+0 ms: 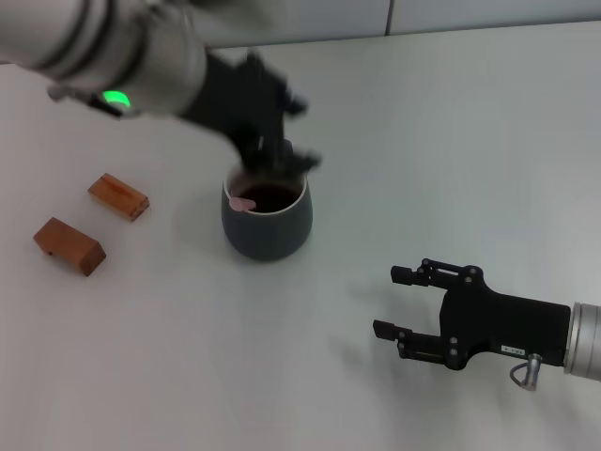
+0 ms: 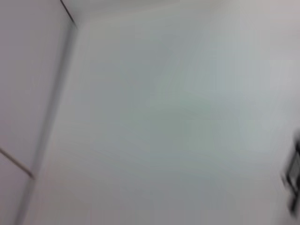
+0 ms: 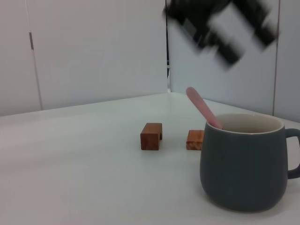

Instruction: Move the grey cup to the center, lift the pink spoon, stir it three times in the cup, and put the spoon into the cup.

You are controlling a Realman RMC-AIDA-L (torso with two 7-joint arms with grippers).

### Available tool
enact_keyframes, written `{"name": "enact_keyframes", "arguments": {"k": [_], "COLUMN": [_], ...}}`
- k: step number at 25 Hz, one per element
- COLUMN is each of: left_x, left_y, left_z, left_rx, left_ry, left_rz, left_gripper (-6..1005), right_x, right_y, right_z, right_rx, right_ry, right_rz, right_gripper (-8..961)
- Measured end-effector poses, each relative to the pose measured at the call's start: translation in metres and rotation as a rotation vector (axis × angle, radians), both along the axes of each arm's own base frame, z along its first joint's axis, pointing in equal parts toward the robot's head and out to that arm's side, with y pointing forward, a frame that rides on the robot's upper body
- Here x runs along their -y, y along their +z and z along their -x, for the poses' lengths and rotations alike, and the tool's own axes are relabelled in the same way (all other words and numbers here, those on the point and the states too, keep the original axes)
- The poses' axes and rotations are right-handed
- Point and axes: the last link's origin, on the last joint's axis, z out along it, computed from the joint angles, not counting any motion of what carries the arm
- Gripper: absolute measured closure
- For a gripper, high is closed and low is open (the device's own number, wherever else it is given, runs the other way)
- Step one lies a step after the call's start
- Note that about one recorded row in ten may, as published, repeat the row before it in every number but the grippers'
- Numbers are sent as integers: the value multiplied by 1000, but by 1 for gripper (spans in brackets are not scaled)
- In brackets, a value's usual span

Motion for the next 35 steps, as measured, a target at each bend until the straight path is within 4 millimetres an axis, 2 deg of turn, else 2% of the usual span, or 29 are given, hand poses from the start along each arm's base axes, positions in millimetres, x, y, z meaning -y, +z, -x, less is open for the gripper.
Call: {"name": "enact_keyframes", "arguments": {"k": [1, 2, 3, 4, 6, 8, 9, 10, 12, 13, 14, 16, 18, 19, 20, 22, 23, 26, 27, 29, 32, 33, 35], "left_x": [-7, -8, -9, -9, -12, -14, -14, -14, -13, -13, -12, -6, -2, 3, 3, 9, 17, 30, 30, 49, 60, 77, 82], "left_y": [25, 34, 42, 42, 64, 75, 75, 83, 89, 89, 92, 102, 105, 106, 106, 105, 101, 97, 97, 94, 91, 81, 77], "left_z": [-9, -11, -11, -11, 1, 17, 17, 34, 54, 54, 66, 110, 131, 157, 157, 176, 195, 218, 218, 238, 246, 256, 259], "left_rx": [245, 335, 409, 409, 616, 728, 728, 815, 886, 886, 927, 1055, 1114, 1170, 1170, 1193, 1182, 1148, 1148, 1106, 1079, 1024, 1007], "left_ry": [-17, -20, -16, -16, 6, 41, 41, 72, 105, 105, 121, 167, 197, 240, 240, 268, 283, 283, 283, 253, 237, 220, 221], "left_rz": [-44, -49, -56, -56, -76, -91, -91, -107, -132, -132, -148, -230, -272, -313, -313, -336, -352, -371, -371, -381, -375, -350, -341], "left_gripper": [443, 436, 429, 421, 407, 406, 406, 405, 405, 404, 404, 403, 399, 397, 395, 391, 389, 355, 339, 308, 289, 288, 285], "right_x": [0, 0, 0, 0, 0, 0, 0, 0, -1, -1, -2, -3, -3, -3, -3, -3, -3, -4, -4, -3, -3, -2, -1], "right_y": [0, 0, 0, 0, 0, 1, 1, 1, 2, 2, 3, 3, 4, 4, 4, 4, 4, 5, 5, 6, 7, 7, 7], "right_z": [0, 0, 0, 0, 0, 0, -1, -1, -1, -1, -1, -1, -1, -1, -1, -1, -1, -2, -2, -4, -5, -6, -7], "right_rx": [0, 0, 1, 0, 0, -1, -2, -2, -2, -3, -4, -4, -6, -6, -6, -7, -8, -8, -7, -5, -1, -1, -1], "right_ry": [0, 0, 0, 0, 0, -2, -5, -5, -9, -13, -18, -20, -21, -22, -22, -23, -24, -32, -34, -38, -43, -44, -49], "right_rz": [0, 0, -1, -1, -1, -4, -6, -6, -6, -6, -6, -5, -7, -8, -8, -9, -9, -9, -10, -14, -17, -17, -17], "right_gripper": [211, 211, 211, 211, 211, 211, 211, 211, 211, 211, 211, 211, 211, 211, 211, 211, 211, 211, 211, 211, 211, 211, 210]}}
